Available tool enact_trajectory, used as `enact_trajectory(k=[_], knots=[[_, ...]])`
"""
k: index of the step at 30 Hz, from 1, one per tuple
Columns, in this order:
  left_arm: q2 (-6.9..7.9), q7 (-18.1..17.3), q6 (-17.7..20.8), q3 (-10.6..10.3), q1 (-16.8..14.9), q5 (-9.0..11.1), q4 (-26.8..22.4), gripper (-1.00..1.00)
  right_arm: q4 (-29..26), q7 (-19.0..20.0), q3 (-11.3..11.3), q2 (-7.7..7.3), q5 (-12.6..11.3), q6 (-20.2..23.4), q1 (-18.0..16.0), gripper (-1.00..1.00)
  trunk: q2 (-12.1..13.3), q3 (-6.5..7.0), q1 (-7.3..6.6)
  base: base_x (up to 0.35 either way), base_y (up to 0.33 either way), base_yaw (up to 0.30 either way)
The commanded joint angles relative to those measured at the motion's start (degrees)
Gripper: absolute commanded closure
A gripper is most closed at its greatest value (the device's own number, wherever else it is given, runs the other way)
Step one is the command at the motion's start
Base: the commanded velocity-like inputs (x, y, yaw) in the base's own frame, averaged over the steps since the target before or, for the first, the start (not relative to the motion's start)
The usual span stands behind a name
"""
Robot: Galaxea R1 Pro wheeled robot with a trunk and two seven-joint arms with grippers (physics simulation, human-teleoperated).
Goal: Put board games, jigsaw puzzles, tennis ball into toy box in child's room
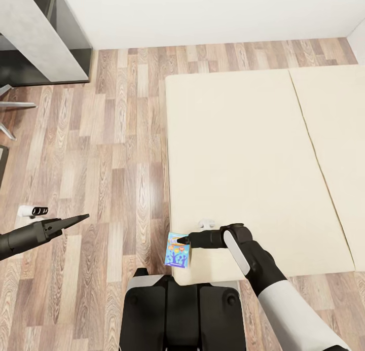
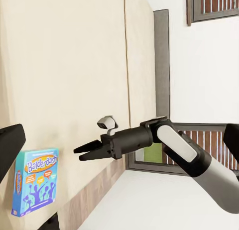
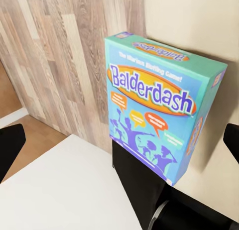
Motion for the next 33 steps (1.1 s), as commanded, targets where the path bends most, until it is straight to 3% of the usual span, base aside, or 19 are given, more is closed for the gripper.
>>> enact_trajectory(k=[1, 14, 21, 27, 31, 33], knots=[[0.01, -0.25, 0.61, 0.0, -0.02, -0.07, -0.01, -1.0, -0.04, 0.39, -0.07, 0.01, 0.41, 0.19, -0.02, -1.0, -0.09, -0.06, 0.03, 0.0, 0.0, 0.0], [0.09, -0.25, 0.59, 0.2, -0.02, -0.11, -0.01, -1.0, -3.16, 0.06, 0.18, -0.14, 0.48, 0.38, 0.24, -1.0, -0.09, 0.54, 0.03, 0.0, 0.0, 0.0], [0.21, -0.25, 0.57, 3.22, -0.02, -0.38, -0.01, -1.0, -7.76, -1.0, 0.14, -0.68, 0.42, 2.68, 1.14, -1.0, -0.09, 1.19, 0.03, 0.0, 0.0, 0.0], [0.26, -0.25, 0.41, 4.15, -0.02, -0.75, 0.05, -1.0, -11.0, -1.14, 0.03, -0.92, 0.41, 3.28, 1.15, -1.0, -0.09, 1.76, 0.03, 0.0, 0.0, 0.0], [0.27, -0.25, 0.37, 4.32, -0.02, -1.87, 0.07, -1.0, -13.13, -1.21, -0.02, -0.96, 0.41, 3.8, 1.32, -1.0, -0.09, 2.14, 0.03, 0.0, 0.0, 0.0], [0.27, -0.25, 0.36, 4.36, -0.02, -3.6, 0.08, -1.0, -14.12, -1.24, -0.13, -1.0, 0.44, 3.94, 1.75, -1.0, -0.09, 2.32, 0.03, 0.0, 0.0, 0.0]])
